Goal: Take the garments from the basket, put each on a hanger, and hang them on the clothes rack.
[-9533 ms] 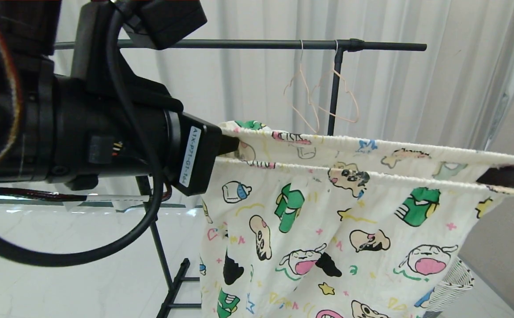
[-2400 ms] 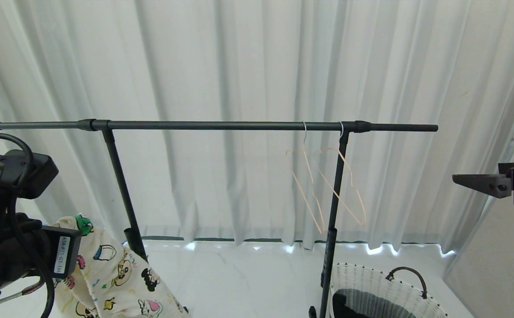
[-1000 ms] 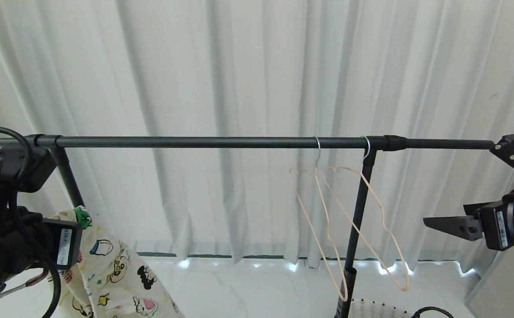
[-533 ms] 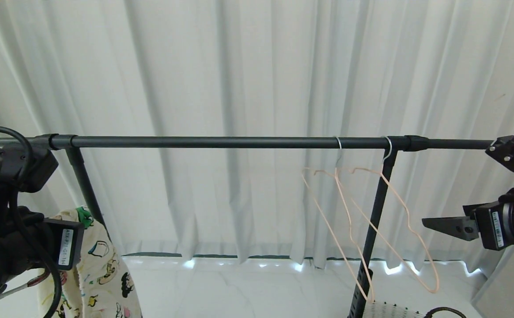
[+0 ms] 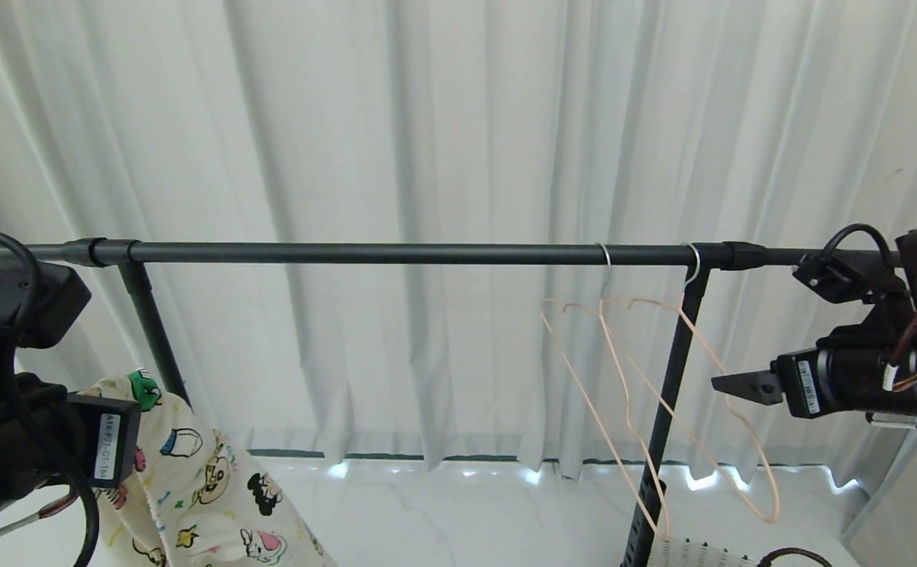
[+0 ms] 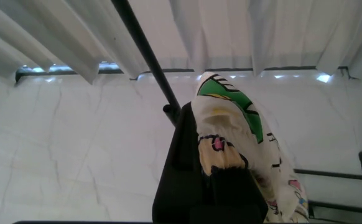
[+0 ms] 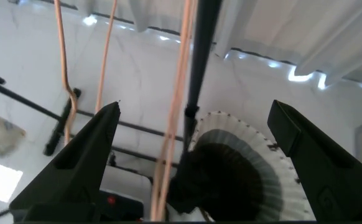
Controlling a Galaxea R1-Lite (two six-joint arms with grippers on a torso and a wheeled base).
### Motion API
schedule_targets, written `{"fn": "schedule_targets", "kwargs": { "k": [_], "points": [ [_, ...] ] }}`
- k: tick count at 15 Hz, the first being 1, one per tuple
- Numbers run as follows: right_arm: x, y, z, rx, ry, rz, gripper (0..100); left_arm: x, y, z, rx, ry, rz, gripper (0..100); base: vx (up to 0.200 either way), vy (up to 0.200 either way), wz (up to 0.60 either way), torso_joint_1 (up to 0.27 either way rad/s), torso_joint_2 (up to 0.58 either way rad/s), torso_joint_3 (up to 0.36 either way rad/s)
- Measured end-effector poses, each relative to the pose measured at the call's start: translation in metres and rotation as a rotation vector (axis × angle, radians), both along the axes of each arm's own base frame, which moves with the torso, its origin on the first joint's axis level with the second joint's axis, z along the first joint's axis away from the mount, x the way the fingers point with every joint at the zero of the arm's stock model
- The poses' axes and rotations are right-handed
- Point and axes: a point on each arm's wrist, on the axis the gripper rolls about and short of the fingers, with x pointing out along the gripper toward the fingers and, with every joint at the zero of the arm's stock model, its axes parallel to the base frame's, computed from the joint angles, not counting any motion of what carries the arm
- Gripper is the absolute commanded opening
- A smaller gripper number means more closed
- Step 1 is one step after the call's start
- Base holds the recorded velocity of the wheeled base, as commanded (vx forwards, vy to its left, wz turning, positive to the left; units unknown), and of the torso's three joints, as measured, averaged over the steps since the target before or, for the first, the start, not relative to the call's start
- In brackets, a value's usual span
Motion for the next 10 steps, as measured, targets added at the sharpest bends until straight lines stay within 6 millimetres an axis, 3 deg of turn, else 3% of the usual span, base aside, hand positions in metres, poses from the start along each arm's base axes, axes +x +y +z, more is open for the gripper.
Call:
{"fn": "schedule_targets", "kwargs": {
  "k": [5, 10],
  "points": [
    [0.025, 0.015, -0.026, 0.034, 0.090, -0.082, 100, -0.015, 0.005, -0.004, -0.002, -0.015, -0.009, 0, 0.000, 0.000, 0.00, 0.000, 0.00, 0.000],
    [0.041, 0.022, -0.037, 0.054, 0.090, -0.097, 100, -0.020, 0.006, -0.001, 0.026, -0.027, -0.038, 0, 0.000, 0.000, 0.00, 0.000, 0.00, 0.000]
  ]
}}
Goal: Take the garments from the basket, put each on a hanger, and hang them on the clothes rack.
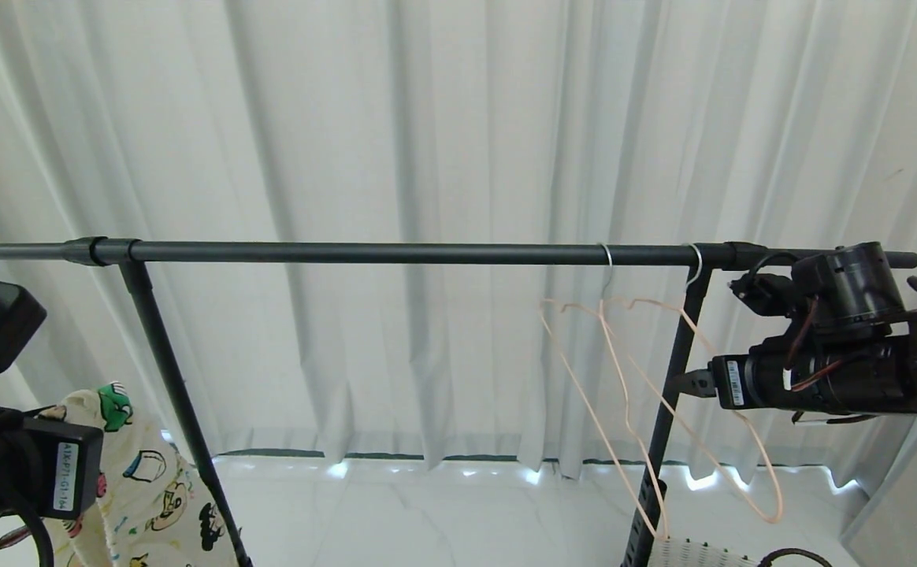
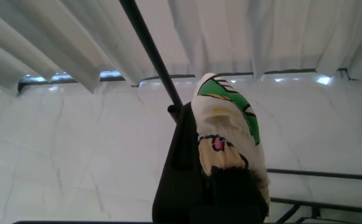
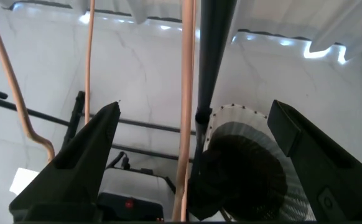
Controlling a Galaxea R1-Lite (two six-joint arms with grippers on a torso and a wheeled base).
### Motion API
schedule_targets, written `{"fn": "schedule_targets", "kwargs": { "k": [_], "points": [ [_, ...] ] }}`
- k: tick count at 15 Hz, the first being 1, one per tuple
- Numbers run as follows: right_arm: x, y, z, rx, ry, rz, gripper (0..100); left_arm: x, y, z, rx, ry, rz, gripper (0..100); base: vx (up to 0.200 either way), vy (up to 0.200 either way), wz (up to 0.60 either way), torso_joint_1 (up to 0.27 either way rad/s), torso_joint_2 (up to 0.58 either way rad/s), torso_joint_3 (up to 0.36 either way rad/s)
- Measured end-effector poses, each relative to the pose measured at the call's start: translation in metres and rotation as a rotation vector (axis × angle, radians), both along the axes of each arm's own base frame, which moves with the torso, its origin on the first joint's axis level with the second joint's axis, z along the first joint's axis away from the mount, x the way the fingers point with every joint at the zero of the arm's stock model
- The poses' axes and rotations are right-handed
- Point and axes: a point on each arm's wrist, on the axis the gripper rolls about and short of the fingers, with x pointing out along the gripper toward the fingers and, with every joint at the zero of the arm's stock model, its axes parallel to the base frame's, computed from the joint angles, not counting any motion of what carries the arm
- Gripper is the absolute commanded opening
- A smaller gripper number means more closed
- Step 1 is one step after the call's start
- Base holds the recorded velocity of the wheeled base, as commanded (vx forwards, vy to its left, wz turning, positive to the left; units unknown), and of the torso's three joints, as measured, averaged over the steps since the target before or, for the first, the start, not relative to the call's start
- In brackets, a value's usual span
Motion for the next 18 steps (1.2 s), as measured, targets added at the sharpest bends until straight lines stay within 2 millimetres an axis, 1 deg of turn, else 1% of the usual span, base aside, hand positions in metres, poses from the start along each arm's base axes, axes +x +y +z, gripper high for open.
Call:
{"fn": "schedule_targets", "kwargs": {
  "k": [2, 3, 7, 12, 15, 18],
  "points": [
    [0.003, 0.001, -0.004, -0.005, 0.013, 0.000, 100, 0.000, 0.000, 0.001, 0.019, 0.002, -0.012, 0, 0.000, 0.000, 0.00, 0.000, 0.00, 0.000],
    [0.005, 0.002, -0.006, -0.008, 0.019, 0.001, 0, 0.000, 0.000, 0.001, 0.019, 0.001, -0.012, 0, 0.000, 0.000, 0.00, 0.000, 0.00, 0.000],
    [0.009, 0.004, -0.012, -0.015, 0.040, 0.000, 0, 0.000, 0.000, 0.001, 0.020, 0.001, -0.011, 0, 0.000, 0.000, 0.00, 0.000, 0.00, 0.000],
    [0.011, 0.004, -0.012, -0.011, 0.038, -0.003, 0, 0.000, 0.000, 0.000, 0.020, 0.004, -0.011, 0, 0.000, 0.000, 0.00, 0.000, 0.00, 0.000],
    [0.008, 0.003, -0.006, -0.002, 0.018, -0.004, 0, -0.001, 0.000, -0.003, 0.022, 0.012, -0.010, 0, 0.000, 0.000, 0.00, 0.000, 0.00, 0.000],
    [0.003, 0.002, 0.006, 0.021, -0.044, -0.002, 0, -0.002, 0.001, -0.006, 0.024, 0.022, -0.009, 0, 0.000, 0.000, 0.00, 0.000, 0.00, 0.000]
  ]
}}
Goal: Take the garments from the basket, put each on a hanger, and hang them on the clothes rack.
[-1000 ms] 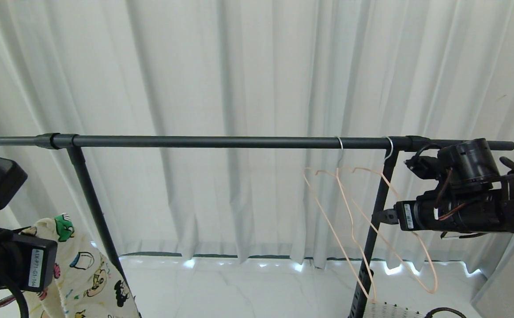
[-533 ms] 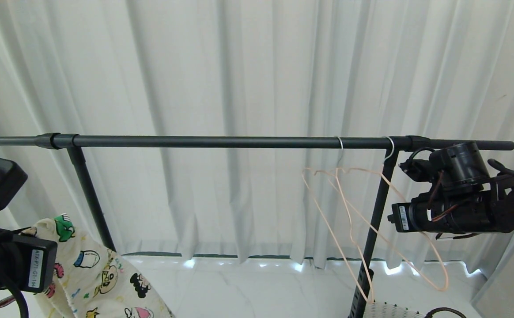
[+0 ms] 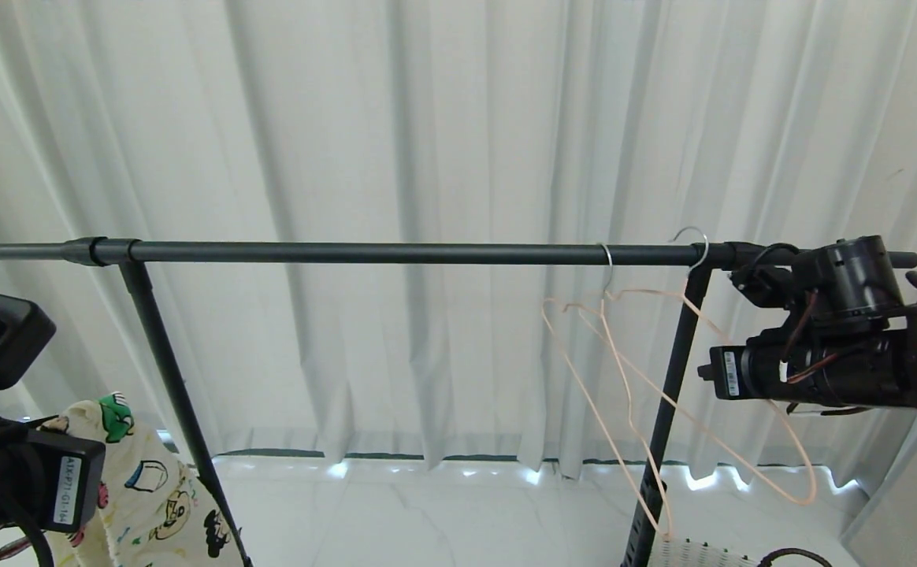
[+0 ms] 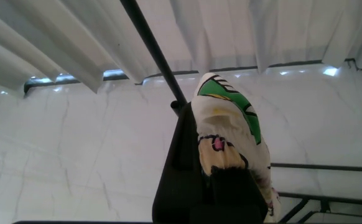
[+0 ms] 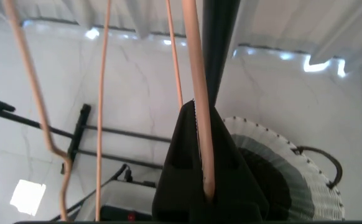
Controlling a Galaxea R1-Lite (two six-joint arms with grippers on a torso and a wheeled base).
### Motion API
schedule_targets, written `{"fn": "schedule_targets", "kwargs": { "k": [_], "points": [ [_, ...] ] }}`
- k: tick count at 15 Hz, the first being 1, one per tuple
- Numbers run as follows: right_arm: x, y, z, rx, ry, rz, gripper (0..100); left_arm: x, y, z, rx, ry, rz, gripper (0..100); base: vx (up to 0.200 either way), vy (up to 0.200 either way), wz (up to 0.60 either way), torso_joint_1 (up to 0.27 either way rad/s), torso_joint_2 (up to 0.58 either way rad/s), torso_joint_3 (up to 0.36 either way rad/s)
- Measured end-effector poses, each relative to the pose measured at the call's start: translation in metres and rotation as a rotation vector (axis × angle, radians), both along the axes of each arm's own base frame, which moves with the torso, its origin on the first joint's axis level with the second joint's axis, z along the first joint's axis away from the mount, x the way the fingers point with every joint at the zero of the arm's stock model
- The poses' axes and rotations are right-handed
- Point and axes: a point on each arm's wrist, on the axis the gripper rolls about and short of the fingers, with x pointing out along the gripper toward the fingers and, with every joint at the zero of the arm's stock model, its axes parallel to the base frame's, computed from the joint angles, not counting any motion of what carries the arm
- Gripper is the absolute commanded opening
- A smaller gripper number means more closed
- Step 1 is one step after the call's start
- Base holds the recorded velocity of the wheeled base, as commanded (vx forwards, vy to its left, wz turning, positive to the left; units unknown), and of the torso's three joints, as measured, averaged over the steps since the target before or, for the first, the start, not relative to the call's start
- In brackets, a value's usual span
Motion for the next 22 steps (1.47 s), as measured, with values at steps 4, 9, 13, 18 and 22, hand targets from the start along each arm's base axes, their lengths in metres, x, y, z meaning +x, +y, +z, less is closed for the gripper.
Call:
{"fn": "schedule_targets", "kwargs": {
  "k": [4, 9, 13, 18, 22],
  "points": [
    [-0.019, -0.001, 0.014, 0.012, -0.070, 0.008, 0, -0.001, 0.001, 0.000, -0.001, -0.004, 0.000, 0, 0.000, 0.000, 0.00, 0.000, 0.00, 0.000],
    [-0.055, -0.010, 0.020, -0.001, -0.110, 0.009, 0, -0.006, 0.003, 0.002, -0.005, -0.020, -0.002, 0, -0.080, 0.000, 0.00, 0.003, 0.00, 0.001],
    [-0.090, -0.027, 0.017, -0.052, -0.144, 0.020, 0, -0.007, 0.003, 0.003, -0.008, -0.028, -0.003, 0, -0.200, 0.000, 0.00, 0.000, 0.00, 0.007],
    [-0.126, -0.043, 0.017, -0.097, -0.175, 0.053, 0, -0.009, 0.003, 0.004, -0.013, -0.036, -0.016, 0, -0.200, 0.000, 0.00, 0.001, 0.00, 0.003],
    [-0.142, -0.047, 0.025, -0.090, -0.230, 0.086, 0, -0.012, 0.002, 0.004, -0.015, -0.040, -0.036, 0, -0.200, 0.000, 0.00, 0.001, 0.00, 0.004]
  ]
}}
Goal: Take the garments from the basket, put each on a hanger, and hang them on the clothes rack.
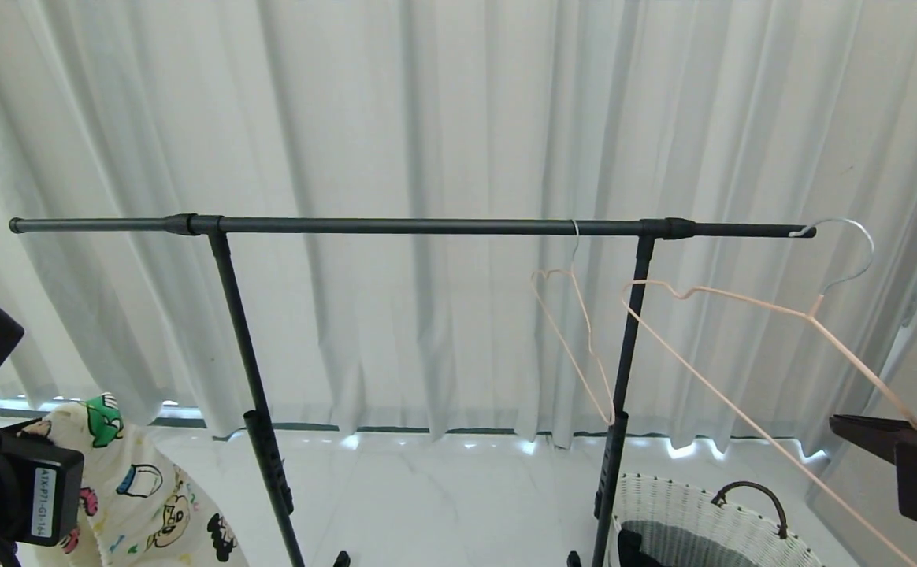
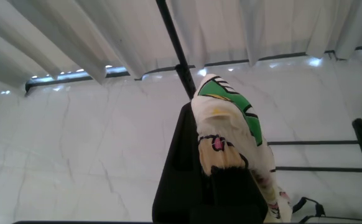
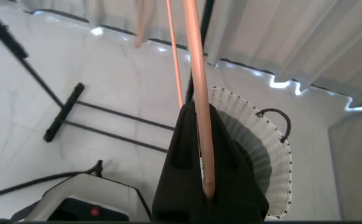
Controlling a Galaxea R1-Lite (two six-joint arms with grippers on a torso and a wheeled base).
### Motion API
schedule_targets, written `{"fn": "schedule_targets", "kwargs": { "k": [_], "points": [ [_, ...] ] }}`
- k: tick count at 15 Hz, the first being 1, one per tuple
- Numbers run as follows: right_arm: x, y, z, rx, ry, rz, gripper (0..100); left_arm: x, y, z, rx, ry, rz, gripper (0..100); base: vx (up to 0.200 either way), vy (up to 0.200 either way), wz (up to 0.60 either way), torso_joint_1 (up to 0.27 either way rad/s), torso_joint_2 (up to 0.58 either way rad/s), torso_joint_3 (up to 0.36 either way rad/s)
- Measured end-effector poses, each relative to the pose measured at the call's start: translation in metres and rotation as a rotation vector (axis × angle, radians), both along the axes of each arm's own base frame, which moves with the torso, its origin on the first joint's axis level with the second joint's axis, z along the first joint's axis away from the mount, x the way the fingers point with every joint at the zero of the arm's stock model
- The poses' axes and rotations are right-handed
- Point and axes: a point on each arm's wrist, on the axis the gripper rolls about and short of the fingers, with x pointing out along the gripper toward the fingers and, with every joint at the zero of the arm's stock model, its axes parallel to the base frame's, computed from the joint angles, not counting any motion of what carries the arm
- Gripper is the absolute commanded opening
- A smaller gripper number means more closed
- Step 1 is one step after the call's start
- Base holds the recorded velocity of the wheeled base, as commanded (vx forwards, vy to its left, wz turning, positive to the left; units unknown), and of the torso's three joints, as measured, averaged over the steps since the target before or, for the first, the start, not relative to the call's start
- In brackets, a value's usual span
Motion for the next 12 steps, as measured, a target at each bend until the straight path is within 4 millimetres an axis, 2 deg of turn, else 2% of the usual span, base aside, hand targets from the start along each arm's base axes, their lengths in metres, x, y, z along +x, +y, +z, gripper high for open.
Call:
{"fn": "schedule_targets", "kwargs": {
  "k": [3, 6, 9, 12],
  "points": [
    [-0.009, 0.004, 0.004, 0.013, -0.023, 0.059, 0, -0.001, 0.000, 0.000, -0.002, -0.004, -0.003, 0, -0.200, 0.000, 0.00, 0.001, 0.00, 0.005],
    [-0.020, 0.014, 0.004, 0.026, -0.028, 0.173, 0, -0.002, -0.001, 0.000, 0.000, -0.002, -0.021, 0, 0.000, 0.000, 0.00, 0.000, 0.00, 0.000],
    [-0.031, 0.029, -0.008, 0.064, 0.040, 0.297, 0, -0.005, -0.004, -0.006, 0.136, 0.036, -0.112, 0, 0.000, 0.000, 0.00, 0.000, 0.00, 0.000],
    [-0.041, 0.051, -0.016, 0.148, 0.115, 0.402, 0, 0.004, -0.009, -0.004, 0.144, 0.051, -0.112, 0, 0.000, 0.000, 0.00, 0.000, 0.00, 0.000]
  ]
}}
